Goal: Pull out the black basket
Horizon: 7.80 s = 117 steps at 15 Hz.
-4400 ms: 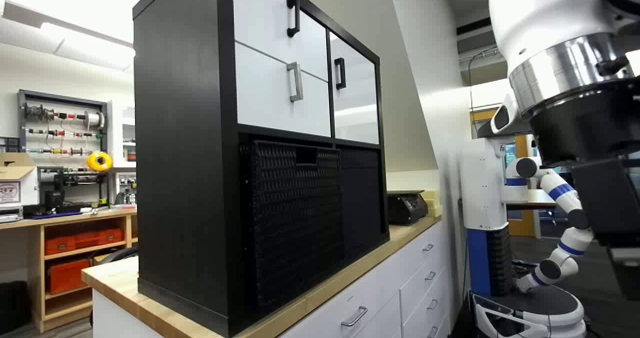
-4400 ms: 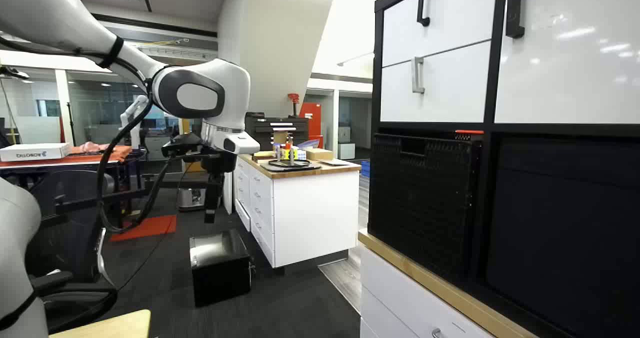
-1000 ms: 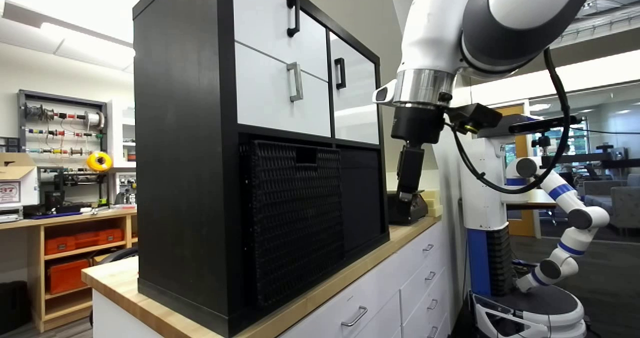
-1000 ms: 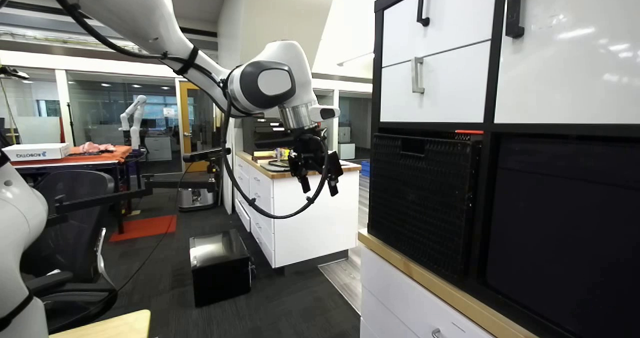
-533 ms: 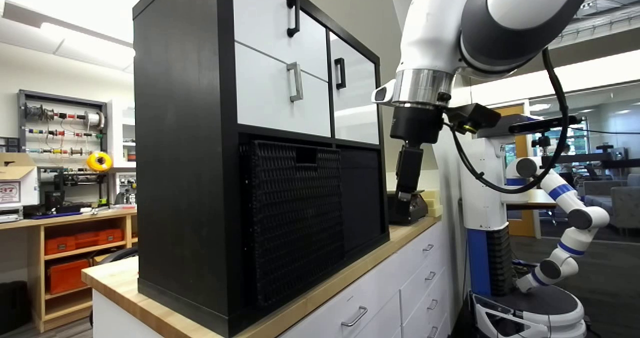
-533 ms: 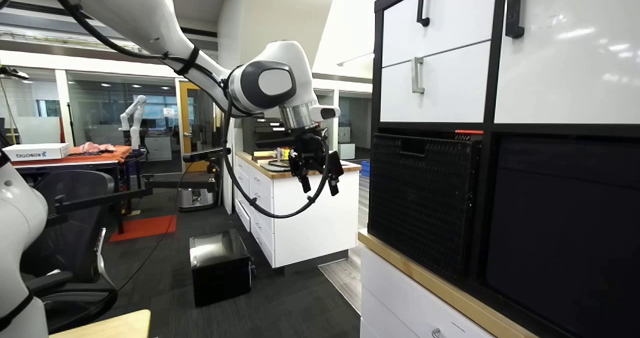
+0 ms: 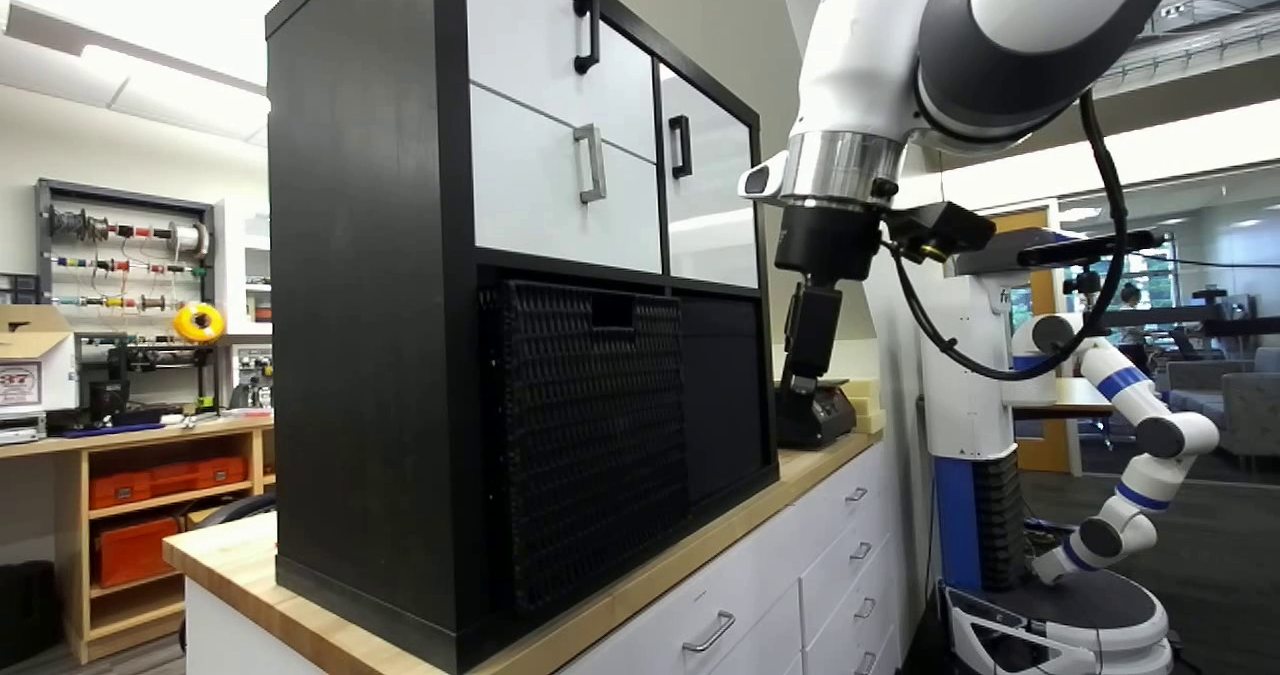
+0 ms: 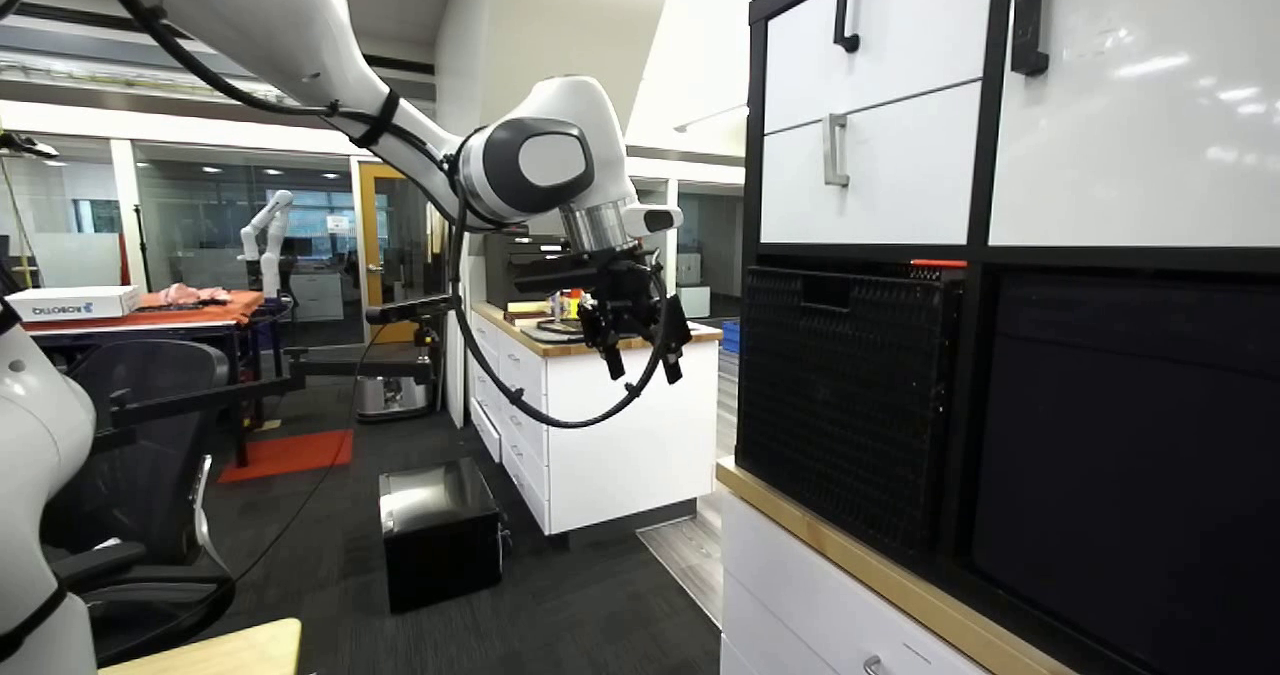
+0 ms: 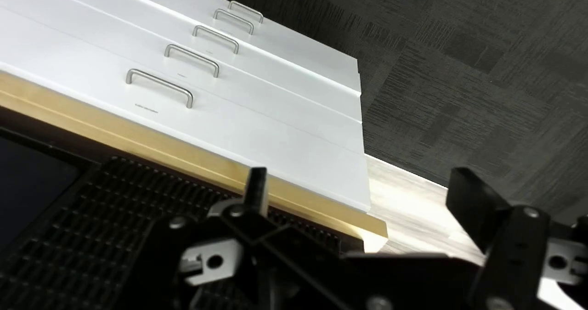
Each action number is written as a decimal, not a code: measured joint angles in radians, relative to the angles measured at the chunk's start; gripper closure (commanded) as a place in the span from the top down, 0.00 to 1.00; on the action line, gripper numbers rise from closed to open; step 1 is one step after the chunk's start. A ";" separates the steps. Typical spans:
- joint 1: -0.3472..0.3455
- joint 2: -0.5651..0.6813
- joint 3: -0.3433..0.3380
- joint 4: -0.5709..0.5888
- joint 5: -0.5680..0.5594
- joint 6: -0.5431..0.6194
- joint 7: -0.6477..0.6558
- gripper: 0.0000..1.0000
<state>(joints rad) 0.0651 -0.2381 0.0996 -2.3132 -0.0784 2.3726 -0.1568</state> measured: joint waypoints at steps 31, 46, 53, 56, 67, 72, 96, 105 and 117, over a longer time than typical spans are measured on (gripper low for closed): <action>0.109 0.154 -0.047 0.245 0.227 0.384 -1.157 1.00; 0.087 0.350 -0.075 0.414 0.227 0.499 -1.281 1.00; 0.077 0.387 -0.076 0.454 0.229 0.499 -1.295 1.00; 0.076 0.396 -0.076 0.455 0.234 0.499 -1.295 1.00; 0.070 0.422 -0.076 0.455 0.296 0.489 -1.296 0.52; 0.066 0.423 -0.076 0.469 0.296 0.489 -1.297 0.19; 0.048 0.209 -0.053 0.332 0.372 0.187 -1.400 0.02; 0.058 0.083 -0.052 0.242 0.375 0.112 -1.400 0.64; 0.053 0.035 -0.061 0.261 0.352 -0.019 -1.164 1.00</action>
<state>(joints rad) 0.1178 -0.2033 0.0384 -2.0526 0.2732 2.3540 -1.3209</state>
